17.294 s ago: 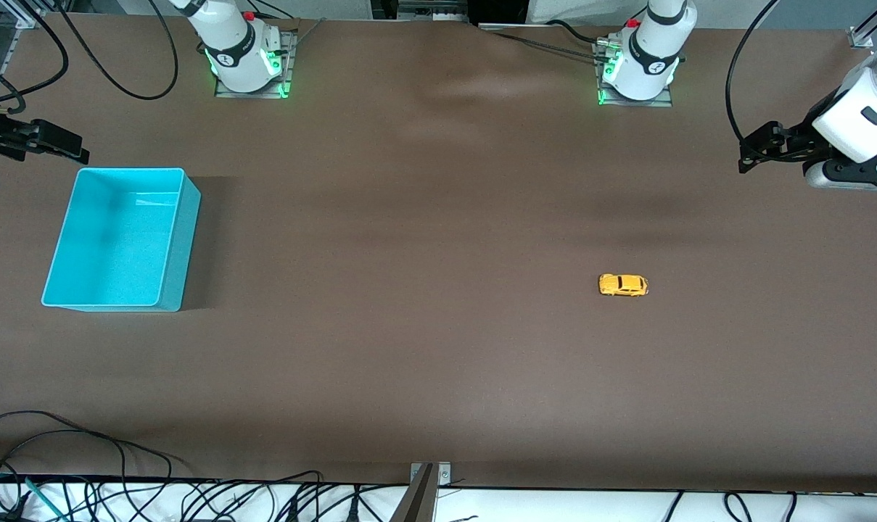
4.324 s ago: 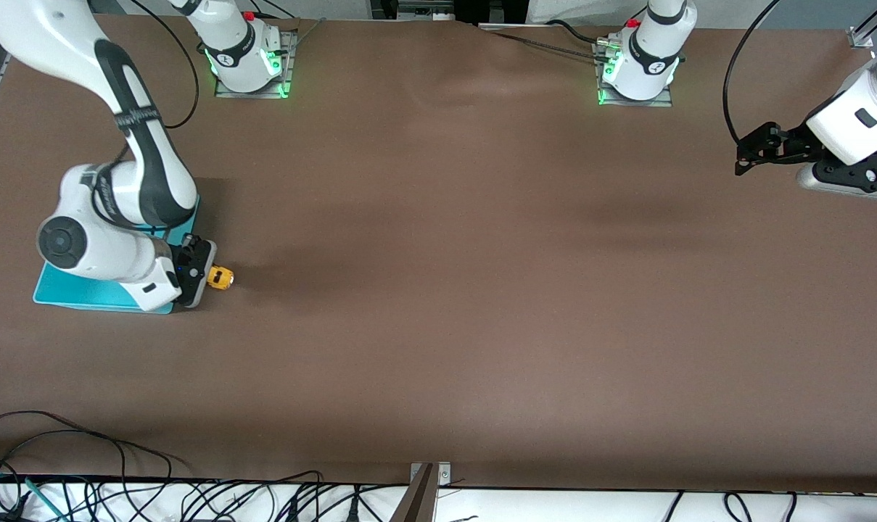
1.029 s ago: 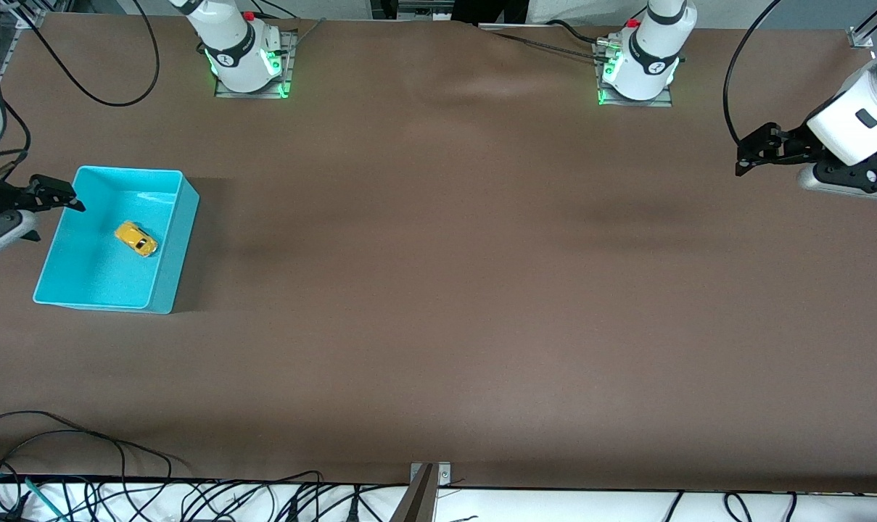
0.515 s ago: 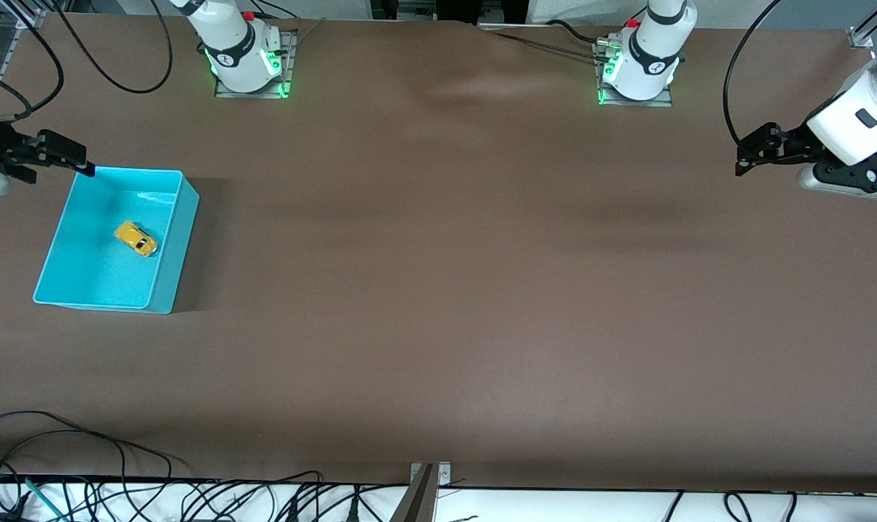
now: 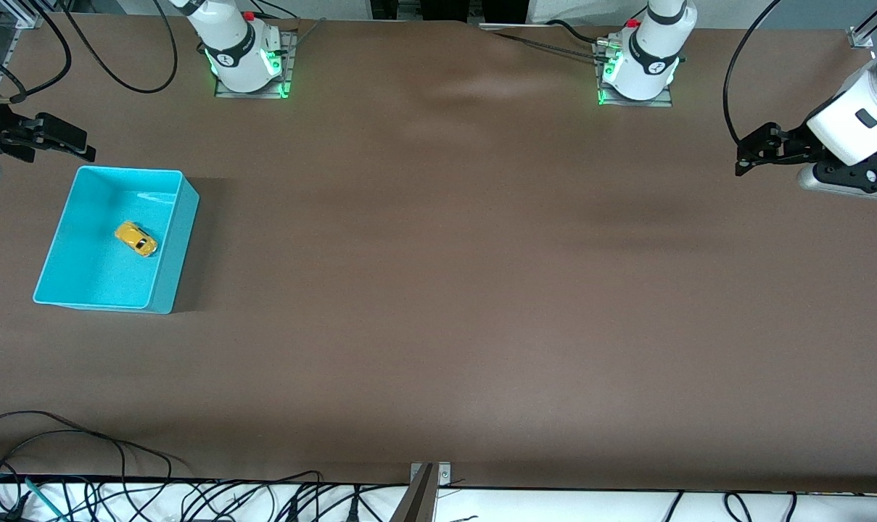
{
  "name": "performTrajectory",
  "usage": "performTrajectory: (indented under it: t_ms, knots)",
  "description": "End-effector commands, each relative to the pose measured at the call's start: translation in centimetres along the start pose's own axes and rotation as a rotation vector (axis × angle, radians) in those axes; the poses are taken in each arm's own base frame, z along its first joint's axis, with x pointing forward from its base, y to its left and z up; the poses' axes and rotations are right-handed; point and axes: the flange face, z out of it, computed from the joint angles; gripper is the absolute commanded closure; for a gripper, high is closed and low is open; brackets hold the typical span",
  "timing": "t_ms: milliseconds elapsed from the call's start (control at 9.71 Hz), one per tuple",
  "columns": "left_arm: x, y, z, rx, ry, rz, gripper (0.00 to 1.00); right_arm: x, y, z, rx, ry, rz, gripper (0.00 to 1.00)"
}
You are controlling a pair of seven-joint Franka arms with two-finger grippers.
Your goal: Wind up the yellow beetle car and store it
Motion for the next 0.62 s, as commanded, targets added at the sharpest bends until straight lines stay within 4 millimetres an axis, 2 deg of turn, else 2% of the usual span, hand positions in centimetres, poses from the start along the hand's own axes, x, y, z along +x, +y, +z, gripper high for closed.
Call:
performTrajectory:
  t_ms: [0, 309, 515]
  knots:
    - [0.0, 0.1, -0.4, -0.014, 0.011, -0.007, 0.0, 0.0, 0.2, -0.4, -0.032, -0.011, 0.026, 0.0]
    - [0.0, 0.1, -0.4, -0.014, 0.011, -0.007, 0.0, 0.0, 0.1, -0.4, -0.038, -0.01, 0.074, 0.0]
    - [0.0, 0.1, -0.4, -0.014, 0.011, -0.007, 0.0, 0.2, -1.7, -0.3, -0.069, -0.009, 0.082, 0.0]
